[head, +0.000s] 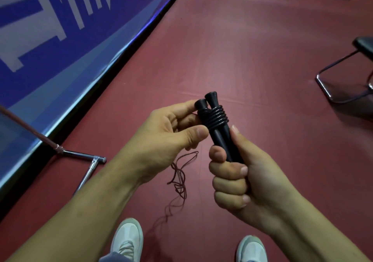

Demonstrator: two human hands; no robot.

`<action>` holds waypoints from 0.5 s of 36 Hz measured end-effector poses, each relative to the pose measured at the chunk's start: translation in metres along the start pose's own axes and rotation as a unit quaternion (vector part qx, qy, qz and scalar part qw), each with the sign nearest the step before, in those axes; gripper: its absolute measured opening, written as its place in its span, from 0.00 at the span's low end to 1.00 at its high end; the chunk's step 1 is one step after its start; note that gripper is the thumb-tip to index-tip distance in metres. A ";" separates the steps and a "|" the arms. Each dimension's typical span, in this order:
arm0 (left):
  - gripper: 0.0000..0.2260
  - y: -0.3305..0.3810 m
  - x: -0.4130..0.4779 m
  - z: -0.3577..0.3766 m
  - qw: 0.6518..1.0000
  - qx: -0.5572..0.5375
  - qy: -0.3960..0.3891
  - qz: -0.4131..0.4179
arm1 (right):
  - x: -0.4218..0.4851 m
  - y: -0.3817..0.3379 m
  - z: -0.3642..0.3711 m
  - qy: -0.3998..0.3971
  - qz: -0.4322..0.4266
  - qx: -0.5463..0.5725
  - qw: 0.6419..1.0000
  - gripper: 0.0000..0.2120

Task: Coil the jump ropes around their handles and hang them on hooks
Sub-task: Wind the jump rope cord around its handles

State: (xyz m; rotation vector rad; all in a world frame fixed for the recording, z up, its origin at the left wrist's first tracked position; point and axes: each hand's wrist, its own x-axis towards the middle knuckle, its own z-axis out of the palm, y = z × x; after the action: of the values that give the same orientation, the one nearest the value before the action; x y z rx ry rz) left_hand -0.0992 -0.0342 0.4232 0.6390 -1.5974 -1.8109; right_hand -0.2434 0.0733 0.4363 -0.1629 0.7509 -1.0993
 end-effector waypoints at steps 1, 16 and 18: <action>0.19 0.001 -0.001 -0.001 1.000 -0.017 -0.010 -0.007 | 0.000 0.000 -0.002 -0.024 0.013 0.012 1.000 0.26; 0.21 -0.007 -0.004 0.015 0.979 -0.198 -0.043 -0.036 | 0.008 0.010 -0.009 -0.240 0.094 0.162 0.953 0.26; 0.24 -0.004 -0.005 0.015 0.979 -0.195 -0.028 -0.049 | 0.010 0.011 -0.007 -0.207 0.067 0.108 0.970 0.28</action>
State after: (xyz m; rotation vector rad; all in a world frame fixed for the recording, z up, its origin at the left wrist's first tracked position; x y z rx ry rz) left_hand -0.1073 -0.0202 0.4207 0.4936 -1.2093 -2.1544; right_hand -0.2373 0.0715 0.4207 -0.1461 0.2622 -0.9679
